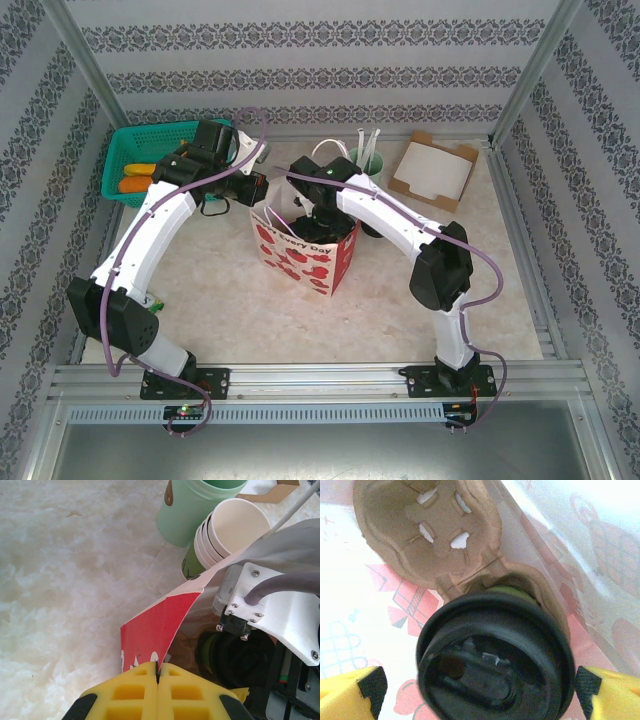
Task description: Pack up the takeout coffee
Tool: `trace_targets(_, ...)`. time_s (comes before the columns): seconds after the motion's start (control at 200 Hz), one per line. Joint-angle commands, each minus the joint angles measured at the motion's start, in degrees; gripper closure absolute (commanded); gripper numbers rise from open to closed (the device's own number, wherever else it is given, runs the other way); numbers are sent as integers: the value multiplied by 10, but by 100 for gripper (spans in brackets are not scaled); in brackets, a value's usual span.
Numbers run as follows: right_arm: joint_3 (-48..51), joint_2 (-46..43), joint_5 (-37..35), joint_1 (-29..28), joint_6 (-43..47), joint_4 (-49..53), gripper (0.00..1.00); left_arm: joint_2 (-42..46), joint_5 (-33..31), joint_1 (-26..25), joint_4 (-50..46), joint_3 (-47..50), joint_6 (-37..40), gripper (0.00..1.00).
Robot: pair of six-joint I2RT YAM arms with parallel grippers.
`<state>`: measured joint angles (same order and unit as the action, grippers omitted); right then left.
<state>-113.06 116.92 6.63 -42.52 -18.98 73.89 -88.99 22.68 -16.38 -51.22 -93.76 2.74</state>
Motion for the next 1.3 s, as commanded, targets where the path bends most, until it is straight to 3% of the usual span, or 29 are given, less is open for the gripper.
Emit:
trace_targets(0.0, -22, -22, -20, -8, -3, 31, 2, -2, 0, 5, -3, -15, 4, 100)
trace_targets(0.37, -41, -46, -28, -15, 8, 53, 2, -1, -3, 4, -3, -12, 6, 100)
trace_targets(0.699, -6, -106, -39, -19, 26, -16, 2, -1, -2, 4, -2, -12, 4, 100)
trace_targets(1.294, -30, -99, -66, -20, 35, 4, 2, -2, -1, 5, -1, -13, 6, 100)
